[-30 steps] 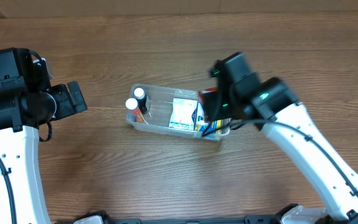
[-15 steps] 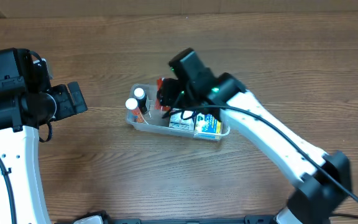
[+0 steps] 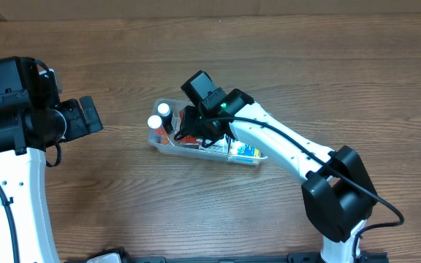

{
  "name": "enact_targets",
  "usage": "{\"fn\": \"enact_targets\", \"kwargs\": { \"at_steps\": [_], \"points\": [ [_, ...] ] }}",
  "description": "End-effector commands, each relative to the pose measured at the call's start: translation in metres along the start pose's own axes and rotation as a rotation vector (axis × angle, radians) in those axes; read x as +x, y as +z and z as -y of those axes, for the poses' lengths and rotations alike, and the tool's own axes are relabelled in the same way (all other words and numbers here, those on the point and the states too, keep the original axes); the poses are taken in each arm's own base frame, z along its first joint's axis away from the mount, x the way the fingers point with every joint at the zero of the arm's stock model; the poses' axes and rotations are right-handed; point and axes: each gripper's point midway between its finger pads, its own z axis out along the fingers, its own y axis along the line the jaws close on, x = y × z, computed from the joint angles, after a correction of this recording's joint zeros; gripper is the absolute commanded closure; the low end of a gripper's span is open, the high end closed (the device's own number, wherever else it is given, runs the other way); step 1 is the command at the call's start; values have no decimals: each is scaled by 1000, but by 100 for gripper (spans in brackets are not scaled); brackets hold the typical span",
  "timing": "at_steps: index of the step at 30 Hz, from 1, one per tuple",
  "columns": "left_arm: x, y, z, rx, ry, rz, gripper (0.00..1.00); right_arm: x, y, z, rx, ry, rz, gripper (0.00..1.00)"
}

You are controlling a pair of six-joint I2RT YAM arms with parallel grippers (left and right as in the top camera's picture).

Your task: Pack container

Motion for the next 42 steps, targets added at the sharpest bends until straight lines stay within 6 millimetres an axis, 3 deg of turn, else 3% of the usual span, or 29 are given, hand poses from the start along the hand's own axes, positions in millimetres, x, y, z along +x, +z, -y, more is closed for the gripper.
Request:
{"fn": "enact_targets", "kwargs": {
  "at_steps": [1, 3, 6, 14, 17, 20, 22, 25, 27, 29, 31, 32, 35, 38, 42],
  "points": [
    [0, 0, 2, 8, -3, -1, 0, 3, 6, -9, -13, -14, -6, 58],
    [0, 0, 2, 8, -3, -1, 0, 4, 7, -11, -15, -27, -6, 41],
    [0, 0, 1, 8, -3, -1, 0, 4, 7, -13, -23, -37, 0, 0],
    [0, 0, 1, 8, -3, -1, 0, 2, 6, -12, -16, -38, 10, 0],
    [0, 0, 1, 8, -3, -2, 0, -6, -8, -11, 16, -56, 50, 0],
    [0, 0, 1, 8, -3, -1, 0, -22, -47, -6, 95, -107, 150, 0],
    [0, 0, 1, 8, -3, -1, 0, -31, -92, 3, 173, -144, 226, 0],
    [0, 0, 1, 8, -3, -1, 0, -30, -146, 14, 200, -135, 259, 0],
    [0, 0, 1, 8, -3, -1, 0, -28, -168, 27, 215, -113, 265, 0],
    [0, 0, 1, 8, -3, -1, 0, -28, -179, 50, 276, -82, 259, 12],
    [0, 0, 1, 8, -3, -1, 0, -27, -175, 67, 314, -51, 219, 43],
    [0, 0, 1, 8, -3, -1, 0, -24, -167, 80, 339, -28, 177, 60],
    [1, 0, 1, 7, -3, -5, 0, -19, -142, 106, 384, 15, 103, 85],
    [1, 0, 1, 7, -3, -5, 0, -15, -114, 126, 409, 52, 42, 93],
    [1, 0, 1, 7, -3, -4, 0, -13, -88, 143, 423, 41, 8, 94]
  ]
}}
